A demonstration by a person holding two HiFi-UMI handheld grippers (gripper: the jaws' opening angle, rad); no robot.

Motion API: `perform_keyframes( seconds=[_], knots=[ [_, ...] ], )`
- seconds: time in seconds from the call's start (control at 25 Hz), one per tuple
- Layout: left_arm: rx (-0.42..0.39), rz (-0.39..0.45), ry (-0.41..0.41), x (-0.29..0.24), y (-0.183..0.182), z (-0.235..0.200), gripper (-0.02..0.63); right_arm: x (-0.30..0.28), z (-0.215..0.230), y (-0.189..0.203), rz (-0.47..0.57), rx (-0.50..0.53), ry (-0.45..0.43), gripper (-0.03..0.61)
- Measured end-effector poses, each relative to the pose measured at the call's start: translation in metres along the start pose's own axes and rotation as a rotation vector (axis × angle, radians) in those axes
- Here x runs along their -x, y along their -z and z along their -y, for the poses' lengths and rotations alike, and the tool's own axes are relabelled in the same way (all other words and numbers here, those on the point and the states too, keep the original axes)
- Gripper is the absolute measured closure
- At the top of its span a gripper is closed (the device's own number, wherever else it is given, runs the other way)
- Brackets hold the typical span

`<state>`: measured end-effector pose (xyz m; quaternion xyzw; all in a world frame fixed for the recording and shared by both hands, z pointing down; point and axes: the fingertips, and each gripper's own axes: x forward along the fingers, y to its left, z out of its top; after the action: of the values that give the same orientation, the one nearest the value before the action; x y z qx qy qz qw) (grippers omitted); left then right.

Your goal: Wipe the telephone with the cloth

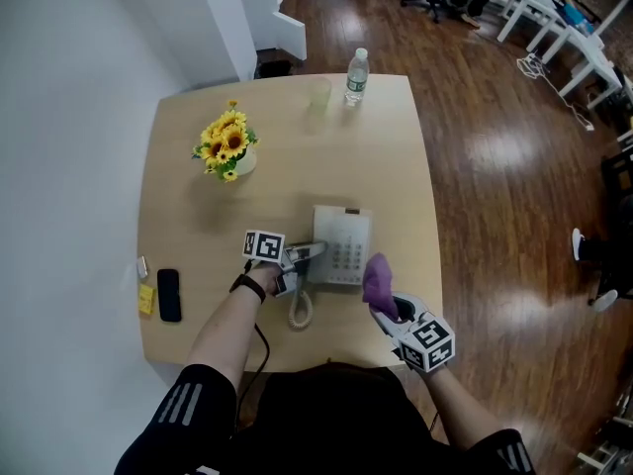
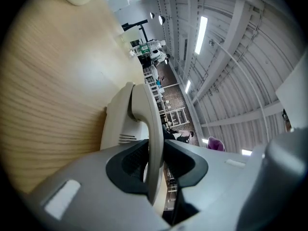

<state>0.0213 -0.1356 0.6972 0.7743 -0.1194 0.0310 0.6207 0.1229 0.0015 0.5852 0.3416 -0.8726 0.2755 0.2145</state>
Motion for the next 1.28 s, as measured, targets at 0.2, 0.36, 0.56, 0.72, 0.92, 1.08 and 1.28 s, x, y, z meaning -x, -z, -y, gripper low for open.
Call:
perform_keyframes(
  seconds=[0.2,0.36,0.56,0.72,0.92,1.08,1.28],
  knots=[
    [0.020,0.008,-0.008,0.003,-0.003,-0.005,0.515,-0.001,-0.008,0.001,-0.015,0.007,-0.033,0.443],
    [-0.008,-0.008,-0.058,0.011,-0.002,-0.006,0.458,-0.003,-0.010,0.003,-0.021,0.007,-0.038,0.443],
    [-0.087,-0.057,-0.111,0.018,0.003,0.000,0.439,-0.006,-0.010,0.004,-0.022,-0.002,-0.039,0.443],
    [-0.181,-0.087,-0.179,0.027,0.008,0.006,0.414,-0.007,-0.014,-0.005,-0.005,-0.008,-0.045,0.443],
    [-0.309,-0.100,-0.230,0.054,0.019,0.027,0.414,-0.002,-0.016,-0.018,0.028,0.009,-0.036,0.443],
    [-0.502,-0.069,-0.311,0.079,0.025,0.063,0.414,0.001,-0.017,-0.023,0.049,0.014,-0.027,0.443],
    [-0.647,-0.040,-0.375,0.105,0.056,0.097,0.386,0.004,-0.028,-0.027,0.076,0.021,-0.019,0.443]
  ],
)
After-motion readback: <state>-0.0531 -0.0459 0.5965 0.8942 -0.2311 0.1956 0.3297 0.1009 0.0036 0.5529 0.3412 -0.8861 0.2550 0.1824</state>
